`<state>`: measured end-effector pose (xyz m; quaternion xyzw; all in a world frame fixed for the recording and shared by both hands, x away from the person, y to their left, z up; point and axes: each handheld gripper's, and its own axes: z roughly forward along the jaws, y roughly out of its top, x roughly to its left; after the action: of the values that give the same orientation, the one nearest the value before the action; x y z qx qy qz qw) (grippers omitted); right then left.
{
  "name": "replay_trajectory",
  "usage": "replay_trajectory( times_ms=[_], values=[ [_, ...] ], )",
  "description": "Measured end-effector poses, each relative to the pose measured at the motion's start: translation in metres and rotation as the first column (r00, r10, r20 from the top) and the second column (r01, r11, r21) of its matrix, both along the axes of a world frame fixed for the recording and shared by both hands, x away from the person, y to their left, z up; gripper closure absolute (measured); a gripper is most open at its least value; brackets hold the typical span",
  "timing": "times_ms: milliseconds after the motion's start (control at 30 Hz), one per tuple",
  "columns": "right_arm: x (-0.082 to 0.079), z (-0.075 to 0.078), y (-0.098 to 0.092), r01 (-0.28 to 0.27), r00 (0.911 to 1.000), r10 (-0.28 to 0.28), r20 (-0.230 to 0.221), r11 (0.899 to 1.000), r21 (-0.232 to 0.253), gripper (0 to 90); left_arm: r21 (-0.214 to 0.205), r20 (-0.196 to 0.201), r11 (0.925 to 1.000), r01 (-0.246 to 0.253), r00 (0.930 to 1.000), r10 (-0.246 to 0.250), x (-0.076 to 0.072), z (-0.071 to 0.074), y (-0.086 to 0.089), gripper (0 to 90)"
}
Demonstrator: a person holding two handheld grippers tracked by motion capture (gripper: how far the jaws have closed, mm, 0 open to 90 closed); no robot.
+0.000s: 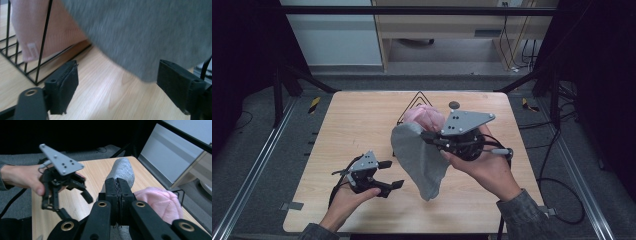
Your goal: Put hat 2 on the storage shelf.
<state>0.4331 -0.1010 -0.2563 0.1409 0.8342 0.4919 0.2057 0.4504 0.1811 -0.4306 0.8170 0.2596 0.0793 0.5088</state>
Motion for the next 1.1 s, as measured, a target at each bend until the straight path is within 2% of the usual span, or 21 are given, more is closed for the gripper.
replay_trajectory(
  times_ms=[33,100,200,300,333,367,467,500,533,567,600,667,733,767,800,833,933,1100],
  values=[
    [0.000,0.000,0.000,0.000,1.0000,0.000,0.000,1.000,0.000,89.2,0.000,0.000,1.0000,0.000,1.0000,0.000,0.000,0.000,0.000,19.9],
    [0.000,-0.002,0.006,-0.009,1.0000,0.009,-0.001,1.000,-0.010,89.2,-0.027,-0.011,0.9996,-0.002,0.9999,0.002,0.011,0.001,-0.008,22.8],
    [0.000,-0.005,0.007,-0.010,0.9999,0.010,-0.010,1.000,-0.013,89.1,-0.022,-0.018,0.9997,0.007,0.9998,-0.007,0.019,-0.001,-0.013,26.6],
    [0.001,-0.007,0.007,-0.012,0.9999,0.012,-0.012,1.000,-0.024,89.1,-0.023,-0.025,0.9996,0.015,0.9996,-0.016,0.022,-0.003,-0.016,37.4],
    [0.002,-0.010,0.006,-0.009,0.9998,0.009,-0.017,1.000,-0.027,89.1,-0.012,-0.025,0.9996,0.025,0.9994,-0.025,0.023,-0.003,-0.018,37.4],
    [0.004,-0.013,0.003,-0.002,0.9997,0.001,-0.023,1.000,-0.023,89.1,-0.004,-0.012,0.9996,0.026,0.9996,-0.026,0.022,-0.001,-0.020,46.3],
    [0.006,-0.018,-0.002,0.011,0.9994,-0.012,-0.034,1.000,-0.019,89.2,-0.008,-0.001,0.9994,0.033,0.9995,-0.033,0.022,0.004,-0.024,60.0],
    [0.008,-0.020,-0.004,0.019,0.9991,-0.019,-0.038,1.000,-0.018,89.1,-0.014,0.000,0.9991,0.039,0.9992,-0.039,0.022,0.006,-0.025,67.1],
    [0.009,-0.022,-0.007,0.028,0.9987,-0.029,-0.043,0.999,-0.017,89.1,-0.002,0.000,0.9987,0.050,0.9987,-0.050,0.022,0.009,-0.027,75.9],
    [0.011,-0.024,-0.011,0.039,0.9982,-0.040,-0.045,0.999,-0.017,89.1,-0.002,0.000,0.9987,0.050,0.9987,-0.050,0.022,0.009,-0.027,80.9],
    [0.011,-0.024,-0.011,0.039,0.9982,-0.040,-0.045,0.999,-0.017,89.1,0.011,0.002,0.9984,0.055,0.9985,-0.055,0.022,0.011,-0.028,80.9],
    [0.013,-0.027,-0.017,0.058,0.9967,-0.058,-0.056,0.998,-0.008,89.2,0.007,0.011,0.9978,0.066,0.9977,-0.066,0.021,0.017,-0.030,85.6],
    [0.016,-0.030,-0.029,0.088,0.9942,-0.088,-0.062,0.996,-0.002,89.2,0.018,0.028,0.9986,0.050,0.9983,-0.051,0.020,0.031,-0.029,86.5],
    [0.016,-0.030,-0.029,0.088,0.9942,-0.088,-0.062,0.996,-0.002,89.2,0.018,0.028,0.9986,0.050,0.9983,-0.051,0.020,0.031,-0.029,86.5],
    [0.018,-0.029,-0.037,0.110,0.9921,-0.109,-0.063,0.994,0.012,89.2,0.019,0.030,0.9988,0.046,0.9985,-0.046,0.020,0.037,-0.028,86.6],
    [0.018,-0.027,-0.041,0.121,0.9908,-0.119,-0.063,0.992,0.021,89.2,0.027,0.047,0.9986,0.046,0.9978,-0.047,0.020,0.051,-0.027,86.6],
    [0.021,-0.023,-0.050,0.151,0.9872,-0.148,-0.059,0.987,0.050,89.2,0.049,0.071,0.9982,0.035,0.9967,-0.039,0.020,0.074,-0.028,86.6],
    [0.028,-0.011,-0.062,0.197,0.9803,-0.194,-0.040,0.976,0.097,89.2,0.113,0.113,0.9935,0.008,0.9934,-0.021,0.027,0.117,-0.031,86.6]
  ],
)
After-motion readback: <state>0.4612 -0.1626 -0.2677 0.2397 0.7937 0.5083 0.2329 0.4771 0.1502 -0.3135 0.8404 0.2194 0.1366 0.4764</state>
